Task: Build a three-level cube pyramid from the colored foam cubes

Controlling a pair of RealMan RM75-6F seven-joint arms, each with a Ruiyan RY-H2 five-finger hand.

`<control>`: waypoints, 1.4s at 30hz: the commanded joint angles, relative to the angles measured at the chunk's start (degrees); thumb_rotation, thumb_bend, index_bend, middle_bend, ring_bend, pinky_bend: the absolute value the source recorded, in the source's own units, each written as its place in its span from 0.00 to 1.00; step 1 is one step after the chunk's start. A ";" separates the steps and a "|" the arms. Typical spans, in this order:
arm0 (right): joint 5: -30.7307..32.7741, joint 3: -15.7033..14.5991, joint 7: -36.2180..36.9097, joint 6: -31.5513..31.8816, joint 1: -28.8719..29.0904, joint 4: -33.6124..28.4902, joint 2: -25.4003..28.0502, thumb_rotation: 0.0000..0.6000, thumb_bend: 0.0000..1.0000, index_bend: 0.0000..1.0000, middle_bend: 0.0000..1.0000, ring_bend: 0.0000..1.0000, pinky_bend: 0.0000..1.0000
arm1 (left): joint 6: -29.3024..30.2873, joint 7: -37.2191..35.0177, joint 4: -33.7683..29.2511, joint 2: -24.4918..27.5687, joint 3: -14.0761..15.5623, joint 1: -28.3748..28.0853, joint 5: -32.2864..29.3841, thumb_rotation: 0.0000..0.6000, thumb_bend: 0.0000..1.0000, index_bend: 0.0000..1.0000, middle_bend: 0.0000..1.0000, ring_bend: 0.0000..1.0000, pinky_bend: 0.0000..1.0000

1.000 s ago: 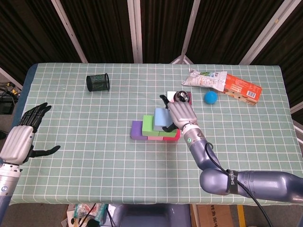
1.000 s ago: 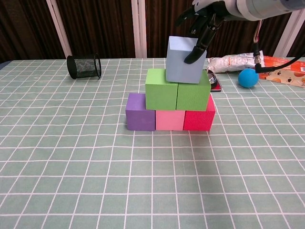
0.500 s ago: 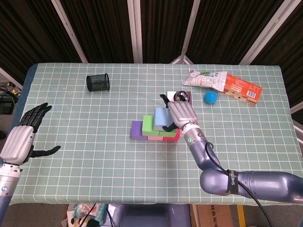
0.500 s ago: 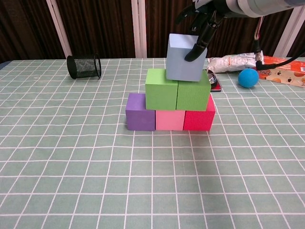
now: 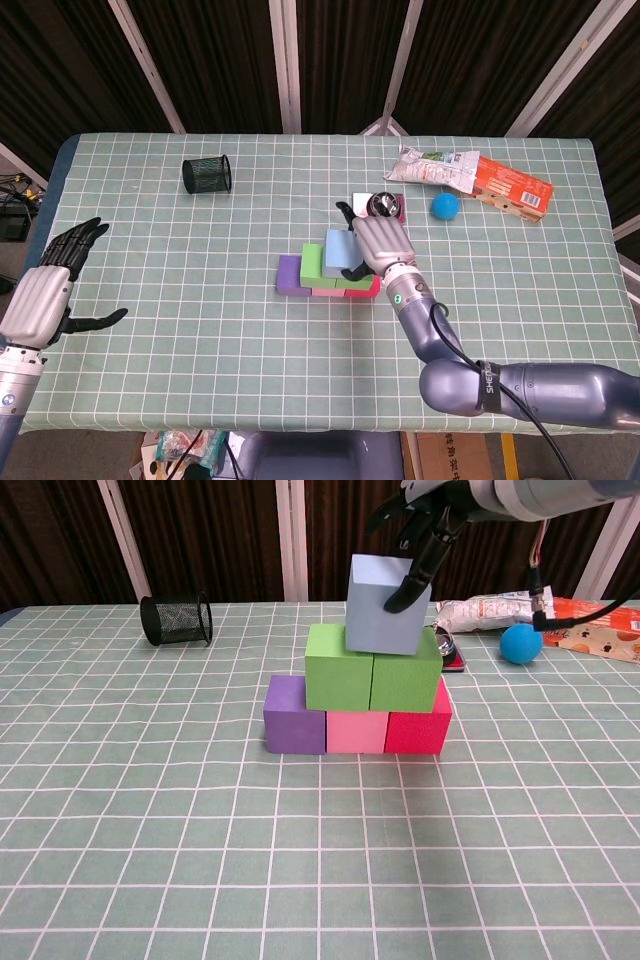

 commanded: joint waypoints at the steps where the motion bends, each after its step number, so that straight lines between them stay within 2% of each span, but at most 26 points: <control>1: 0.05 0.03 -0.04 0.01 0.01 -0.03 -0.03 1.00 0.26 0.03 0.47 0.34 0.00 | -0.03 0.06 0.01 -0.03 0.03 -0.02 0.02 1.00 0.12 0.00 0.00 0.00 0.00; 34: 1.01 0.07 -1.25 -0.01 0.27 0.45 -0.97 1.00 0.26 0.03 0.47 0.34 0.00 | -0.45 0.09 0.21 -0.07 0.08 -0.20 -0.31 1.00 0.12 0.00 0.00 0.00 0.00; 42: 0.25 -0.27 -1.37 -0.27 0.17 0.54 -1.26 1.00 0.26 0.00 0.41 0.25 0.00 | -0.64 0.07 0.16 0.06 0.09 -0.26 -0.55 1.00 0.12 0.00 0.00 0.00 0.00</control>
